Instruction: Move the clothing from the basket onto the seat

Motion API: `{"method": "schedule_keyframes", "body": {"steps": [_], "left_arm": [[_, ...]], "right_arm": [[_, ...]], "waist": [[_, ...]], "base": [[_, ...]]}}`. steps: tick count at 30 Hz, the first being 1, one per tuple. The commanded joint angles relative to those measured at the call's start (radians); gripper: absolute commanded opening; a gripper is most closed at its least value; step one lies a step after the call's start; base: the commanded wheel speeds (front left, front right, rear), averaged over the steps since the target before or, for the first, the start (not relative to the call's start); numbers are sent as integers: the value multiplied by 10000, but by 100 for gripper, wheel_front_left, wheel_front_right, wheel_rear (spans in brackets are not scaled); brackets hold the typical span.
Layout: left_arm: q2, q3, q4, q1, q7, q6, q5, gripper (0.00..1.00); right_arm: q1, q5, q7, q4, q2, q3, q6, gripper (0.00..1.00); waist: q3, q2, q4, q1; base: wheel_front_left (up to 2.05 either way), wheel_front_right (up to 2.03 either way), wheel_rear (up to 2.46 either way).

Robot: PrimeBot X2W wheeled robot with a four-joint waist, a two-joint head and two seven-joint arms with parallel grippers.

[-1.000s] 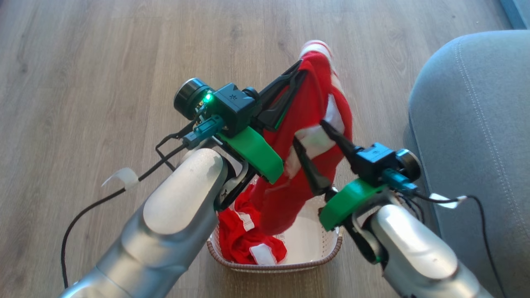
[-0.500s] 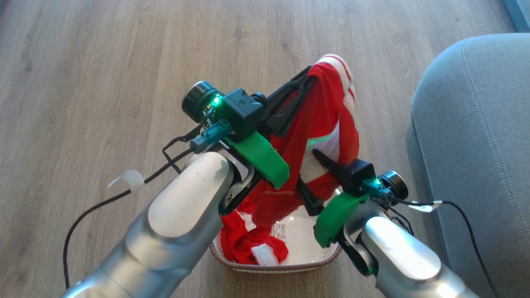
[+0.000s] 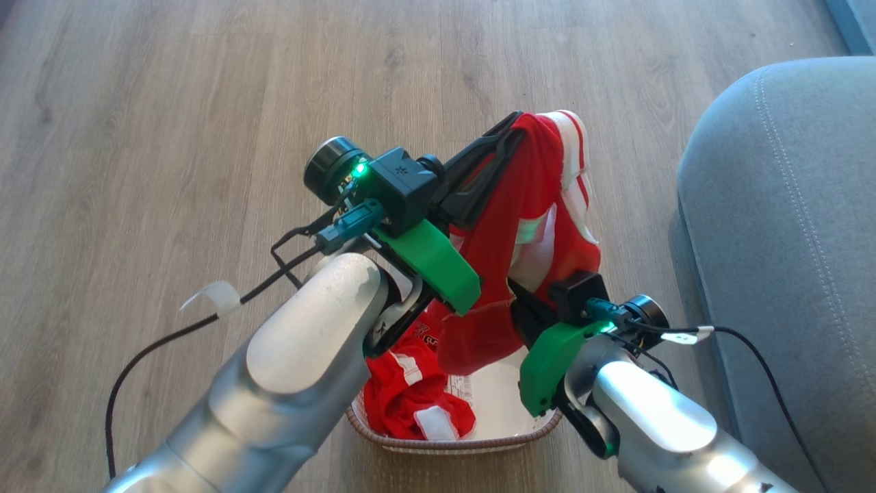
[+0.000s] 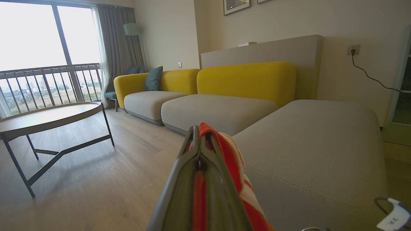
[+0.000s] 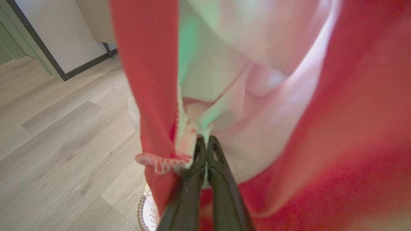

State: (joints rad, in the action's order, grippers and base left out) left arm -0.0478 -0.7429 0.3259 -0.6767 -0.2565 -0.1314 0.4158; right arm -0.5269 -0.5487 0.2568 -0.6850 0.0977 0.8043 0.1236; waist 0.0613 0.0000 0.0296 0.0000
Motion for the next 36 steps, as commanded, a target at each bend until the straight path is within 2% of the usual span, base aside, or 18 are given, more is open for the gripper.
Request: {"method": "schedule_keyframes", "body": {"steps": [1,11,12,13,14,27,36], "left_arm": [[-26,378,-377,-503,-53,8,36,0],[-25,503,-275,-281,-53,8,-33,0],[-25,532,-260,-257,-53,8,-27,33],[-25,574,-268,-235,-53,8,-9,82],[-25,601,-275,-216,-53,8,-1,100],[-25,888,19,89,-53,8,-202,100],[-240,845,294,380,-53,8,-167,100]], "right_arm": [[-267,-94,49,288,-192,44,71,0],[-112,-69,49,824,-1,-270,71,0],[-84,-58,49,890,9,-299,71,0],[-57,-41,49,968,15,-329,71,0],[-30,-20,49,1036,24,-349,71,0],[176,237,49,1800,165,-743,71,0],[298,599,49,2634,196,-1506,71,0]], "waist": [[-15,0,-17,0],[-63,0,-81,0],[-69,0,-88,0],[-74,0,-98,0],[-77,0,-106,0],[-1,0,-342,0],[-6,0,-961,0]], "base": [[0,0,0],[0,0,0],[0,0,0],[0,0,0],[0,0,0],[0,0,0],[0,0,0]]}}
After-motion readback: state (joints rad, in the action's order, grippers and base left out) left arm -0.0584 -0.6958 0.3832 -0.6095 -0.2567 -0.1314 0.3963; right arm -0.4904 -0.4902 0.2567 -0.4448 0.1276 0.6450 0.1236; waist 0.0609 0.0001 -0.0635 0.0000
